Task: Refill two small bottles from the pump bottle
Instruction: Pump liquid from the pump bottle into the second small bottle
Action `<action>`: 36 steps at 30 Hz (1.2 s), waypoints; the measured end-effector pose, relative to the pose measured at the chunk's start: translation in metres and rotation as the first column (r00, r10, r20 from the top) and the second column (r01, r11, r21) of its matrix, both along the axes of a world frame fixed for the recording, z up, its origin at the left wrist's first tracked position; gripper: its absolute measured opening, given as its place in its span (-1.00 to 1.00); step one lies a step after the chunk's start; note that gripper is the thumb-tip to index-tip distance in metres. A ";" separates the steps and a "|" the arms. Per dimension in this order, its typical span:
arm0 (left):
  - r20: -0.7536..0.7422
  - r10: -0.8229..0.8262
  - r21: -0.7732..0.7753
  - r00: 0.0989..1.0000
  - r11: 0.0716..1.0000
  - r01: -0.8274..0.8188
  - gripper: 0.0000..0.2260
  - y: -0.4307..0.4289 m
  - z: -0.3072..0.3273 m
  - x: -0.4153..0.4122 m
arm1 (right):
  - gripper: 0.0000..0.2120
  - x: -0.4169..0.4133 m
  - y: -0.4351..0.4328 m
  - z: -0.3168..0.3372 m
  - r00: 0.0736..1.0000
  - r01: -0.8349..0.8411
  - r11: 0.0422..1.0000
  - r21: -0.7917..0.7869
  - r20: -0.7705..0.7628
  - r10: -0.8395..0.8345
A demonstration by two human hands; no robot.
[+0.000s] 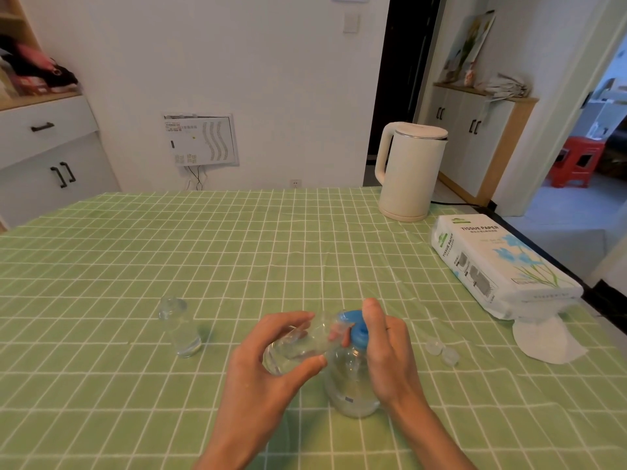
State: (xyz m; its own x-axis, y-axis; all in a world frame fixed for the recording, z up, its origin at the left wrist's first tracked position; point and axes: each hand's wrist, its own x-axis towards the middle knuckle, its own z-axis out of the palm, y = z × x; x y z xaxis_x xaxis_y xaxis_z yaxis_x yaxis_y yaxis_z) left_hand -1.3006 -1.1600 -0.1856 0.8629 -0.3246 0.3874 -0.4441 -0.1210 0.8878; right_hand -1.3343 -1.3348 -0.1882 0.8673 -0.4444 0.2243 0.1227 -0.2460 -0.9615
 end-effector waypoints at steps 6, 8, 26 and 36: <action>0.010 -0.002 0.020 1.000 1.000 0.002 -0.53 0.004 0.002 0.001 | -0.22 0.000 -0.006 0.017 0.978 -0.145 0.990 -0.001 -0.154 0.143; 0.002 -0.004 0.018 1.000 1.000 0.004 -0.53 0.004 0.002 0.000 | -0.27 0.000 -0.005 0.016 0.983 -0.121 0.992 -0.021 -0.143 0.116; -0.022 -0.002 -0.003 1.000 1.000 0.002 -0.58 0.004 -0.001 -0.003 | -0.38 0.001 0.000 0.008 0.995 -0.053 0.999 -0.007 -0.082 0.052; 0.014 0.007 0.019 1.000 1.000 -0.007 -0.58 0.005 0.004 -0.001 | -0.15 0.012 -0.019 0.052 0.958 -0.109 0.993 0.036 -0.264 0.115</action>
